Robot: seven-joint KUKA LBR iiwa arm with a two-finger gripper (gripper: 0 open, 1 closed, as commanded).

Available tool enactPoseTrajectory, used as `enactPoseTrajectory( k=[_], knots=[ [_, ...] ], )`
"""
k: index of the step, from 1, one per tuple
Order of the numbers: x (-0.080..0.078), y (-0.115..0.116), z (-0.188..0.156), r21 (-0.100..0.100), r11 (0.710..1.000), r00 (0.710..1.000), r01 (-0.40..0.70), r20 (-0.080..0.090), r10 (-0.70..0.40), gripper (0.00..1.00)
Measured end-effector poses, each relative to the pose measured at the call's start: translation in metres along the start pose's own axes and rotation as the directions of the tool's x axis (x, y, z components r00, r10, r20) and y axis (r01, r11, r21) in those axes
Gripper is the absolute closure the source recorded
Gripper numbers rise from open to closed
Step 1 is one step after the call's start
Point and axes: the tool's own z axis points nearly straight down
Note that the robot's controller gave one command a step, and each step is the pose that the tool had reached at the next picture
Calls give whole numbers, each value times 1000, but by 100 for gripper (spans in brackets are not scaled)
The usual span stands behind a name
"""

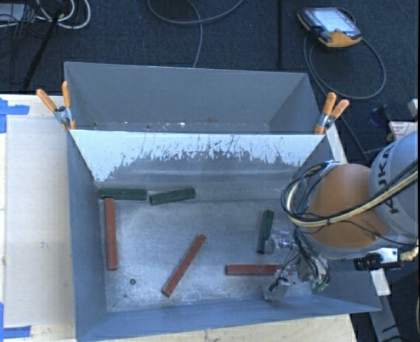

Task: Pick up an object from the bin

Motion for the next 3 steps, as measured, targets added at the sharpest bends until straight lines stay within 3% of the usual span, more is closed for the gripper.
enactPoseTrajectory(
  k=[1,2,3],
  knots=[
    [1,0,1,1,1000,1000,1,-3,-1,100],
    [1,0,1,1,1000,1000,2,-3,-2,100],
    [-19,-5,-124,-1,1000,1000,22,-3,-22,100]
  ],
)
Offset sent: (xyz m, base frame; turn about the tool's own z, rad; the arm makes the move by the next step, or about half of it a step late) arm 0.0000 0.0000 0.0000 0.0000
